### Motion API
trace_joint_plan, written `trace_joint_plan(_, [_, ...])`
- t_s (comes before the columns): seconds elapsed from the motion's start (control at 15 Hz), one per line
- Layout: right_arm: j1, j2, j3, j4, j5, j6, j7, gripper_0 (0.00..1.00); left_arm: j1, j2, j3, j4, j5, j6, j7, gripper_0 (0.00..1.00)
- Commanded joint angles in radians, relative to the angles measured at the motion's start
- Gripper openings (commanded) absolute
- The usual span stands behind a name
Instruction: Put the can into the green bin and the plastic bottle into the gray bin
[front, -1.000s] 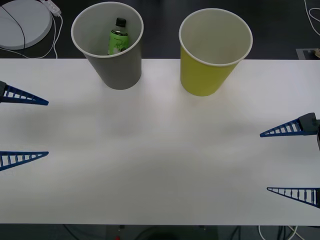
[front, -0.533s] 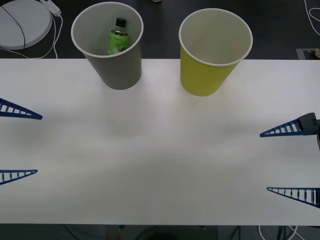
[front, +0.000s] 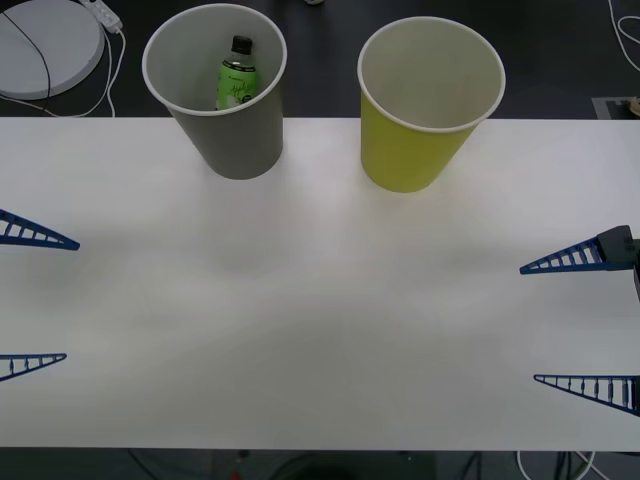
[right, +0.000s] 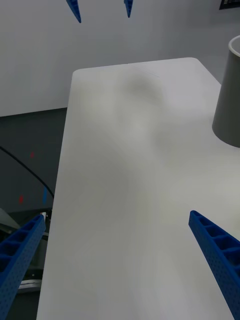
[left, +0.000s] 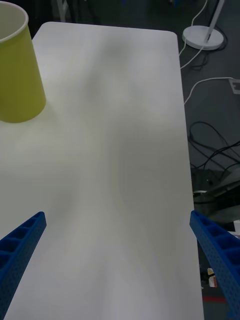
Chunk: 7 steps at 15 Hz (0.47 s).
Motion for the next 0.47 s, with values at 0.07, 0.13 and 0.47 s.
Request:
trace_joint_plan(0.07, [0.000, 0.000, 0.000, 0.000, 0.000, 0.000, 0.000, 1.00, 0.012, 0.000, 0.006, 0.000, 0.000, -0.001, -0.011, 1.00])
trace_joint_plan(0.13, [0.000, 0.000, 0.000, 0.000, 0.000, 0.000, 0.000, 1.00, 0.013, 0.000, 0.006, 0.000, 0.000, -0.001, -0.013, 1.00])
trace_joint_plan(0.47, [0.000, 0.000, 0.000, 0.000, 0.000, 0.000, 0.000, 1.00, 0.016, 0.000, 0.006, 0.000, 0.004, -0.010, -0.016, 1.00])
